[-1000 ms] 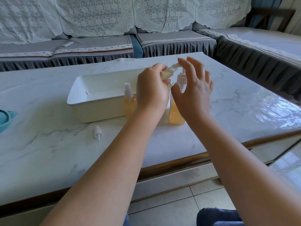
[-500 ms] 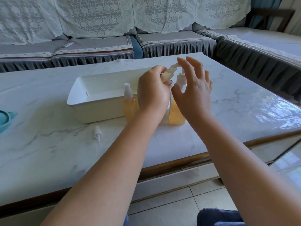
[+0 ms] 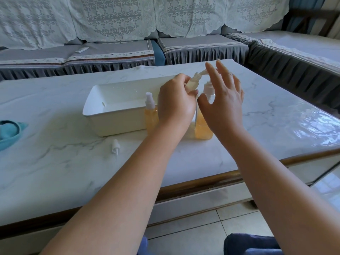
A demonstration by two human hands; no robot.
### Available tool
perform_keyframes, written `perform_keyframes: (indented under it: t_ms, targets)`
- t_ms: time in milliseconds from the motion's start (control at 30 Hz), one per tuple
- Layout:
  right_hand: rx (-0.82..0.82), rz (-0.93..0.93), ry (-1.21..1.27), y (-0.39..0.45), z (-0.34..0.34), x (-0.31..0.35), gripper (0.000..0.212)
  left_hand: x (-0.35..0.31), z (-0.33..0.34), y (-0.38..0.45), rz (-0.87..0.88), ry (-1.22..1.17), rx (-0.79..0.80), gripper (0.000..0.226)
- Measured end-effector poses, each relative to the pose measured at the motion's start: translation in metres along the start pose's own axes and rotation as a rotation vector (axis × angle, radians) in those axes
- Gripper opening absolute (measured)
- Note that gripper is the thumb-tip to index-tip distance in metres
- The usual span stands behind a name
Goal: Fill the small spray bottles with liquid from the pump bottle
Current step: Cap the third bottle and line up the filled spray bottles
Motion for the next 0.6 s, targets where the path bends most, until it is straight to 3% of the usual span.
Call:
perform_keyframes:
  t_ms: [233, 433, 600]
  targets:
    - [-0.123, -0.134, 0.083, -0.011, -0.016, 0.030, 0.050, 0.023, -0.033, 0.002, 0.008, -0.085, -0.022, 0.019]
    - [-0.019, -0.228, 0.190, -0.031, 0.014, 0.072, 0.038, 0.056, -0.085, -0.002, -0.016, -0.075, -0.118, 0.023]
    - [0.124, -0.373, 0.275, -0.053, 0.052, 0.122, 0.034, 0.104, -0.117, 0.002, -0.134, -0.039, -0.156, 0.024]
Point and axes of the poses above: each hand's wrist, its own y-axis towards the middle knuckle, its own z-axis out of the palm, x = y × z, the point moved 10 cm from there along y, towards the middle knuckle, and after that the axes turned 6 degrees about -z, right-handed, at the moved point
